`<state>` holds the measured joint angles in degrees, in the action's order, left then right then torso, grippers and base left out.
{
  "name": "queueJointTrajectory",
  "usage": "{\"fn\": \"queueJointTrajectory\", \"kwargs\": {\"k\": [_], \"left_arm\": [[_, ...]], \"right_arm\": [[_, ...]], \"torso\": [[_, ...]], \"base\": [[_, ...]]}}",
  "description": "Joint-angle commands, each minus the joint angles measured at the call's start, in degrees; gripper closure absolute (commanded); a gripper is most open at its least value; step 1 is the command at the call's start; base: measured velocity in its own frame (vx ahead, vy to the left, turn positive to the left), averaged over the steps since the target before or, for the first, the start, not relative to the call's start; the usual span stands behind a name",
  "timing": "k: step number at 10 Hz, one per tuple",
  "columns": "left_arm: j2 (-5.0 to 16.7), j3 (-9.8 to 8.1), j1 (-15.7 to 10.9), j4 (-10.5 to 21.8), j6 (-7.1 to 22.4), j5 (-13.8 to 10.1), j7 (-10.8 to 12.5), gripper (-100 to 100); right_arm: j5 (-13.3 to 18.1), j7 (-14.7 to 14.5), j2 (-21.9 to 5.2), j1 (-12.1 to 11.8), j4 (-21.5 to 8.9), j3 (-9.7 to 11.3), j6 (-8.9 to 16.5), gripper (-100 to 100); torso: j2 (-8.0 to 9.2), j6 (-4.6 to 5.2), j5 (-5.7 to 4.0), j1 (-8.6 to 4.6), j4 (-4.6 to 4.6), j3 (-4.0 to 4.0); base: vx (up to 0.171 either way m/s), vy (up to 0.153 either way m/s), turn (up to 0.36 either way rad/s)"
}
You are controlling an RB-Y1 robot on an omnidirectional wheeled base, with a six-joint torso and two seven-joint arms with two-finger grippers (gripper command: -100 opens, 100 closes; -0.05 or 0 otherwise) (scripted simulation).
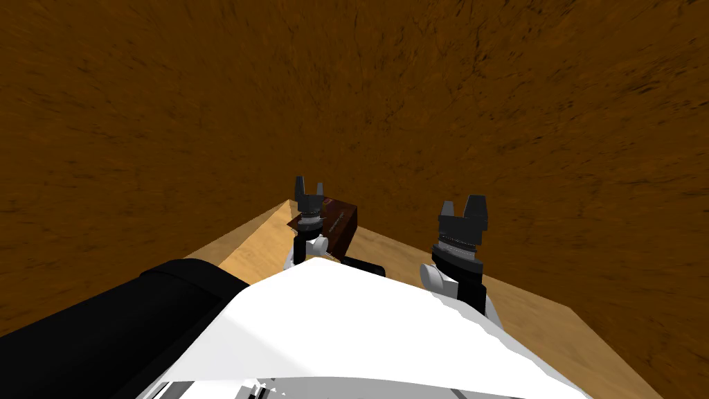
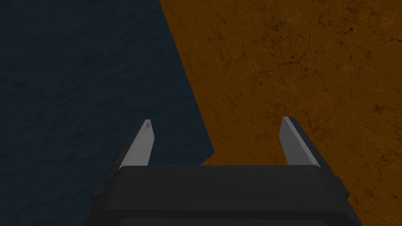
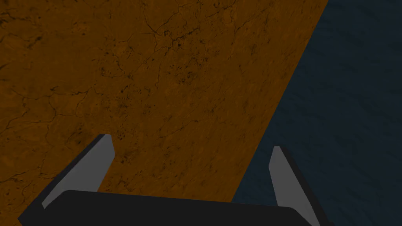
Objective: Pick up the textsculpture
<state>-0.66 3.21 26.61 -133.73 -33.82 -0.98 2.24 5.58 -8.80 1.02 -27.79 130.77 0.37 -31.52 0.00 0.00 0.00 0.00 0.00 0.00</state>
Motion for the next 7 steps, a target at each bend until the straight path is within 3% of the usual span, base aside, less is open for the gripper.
{"fn": "queueJointTrajectory", "kwargs": {"k": [1,5,6,7], "left_arm": [[2.33,-0.26,-0.32,0.83,0.95,-0.07,0.43,-100],[7.96,-1.91,-2.21,5.63,6.38,-0.29,3.05,-100],[9.04,-2.53,-2.90,7.33,8.32,-0.33,4.02,-100],[9.04,-2.53,-2.90,7.34,8.32,-0.33,4.02,-100]], "right_arm": [[0.00,0.00,0.00,0.00,0.00,0.00,0.00,0],[0.00,0.00,0.00,0.00,0.00,0.00,0.00,0],[0.00,0.00,0.00,0.00,0.00,0.00,0.00,0],[0.00,0.00,0.00,-0.01,0.00,0.00,0.00,0]], "torso": [[0.00,0.00,0.00,0.00,0.00,0.00],[-0.09,-0.01,-0.03,-0.13,-0.02,-0.05],[-0.12,0.00,-0.03,-0.13,-0.03,-0.07],[-0.10,-0.01,-0.03,-0.17,-0.03,-0.06]], "base": [[0.005,-0.009,0.029],[0.020,-0.036,0.057],[0.019,-0.052,0.104],[0.014,-0.048,0.018]]}}
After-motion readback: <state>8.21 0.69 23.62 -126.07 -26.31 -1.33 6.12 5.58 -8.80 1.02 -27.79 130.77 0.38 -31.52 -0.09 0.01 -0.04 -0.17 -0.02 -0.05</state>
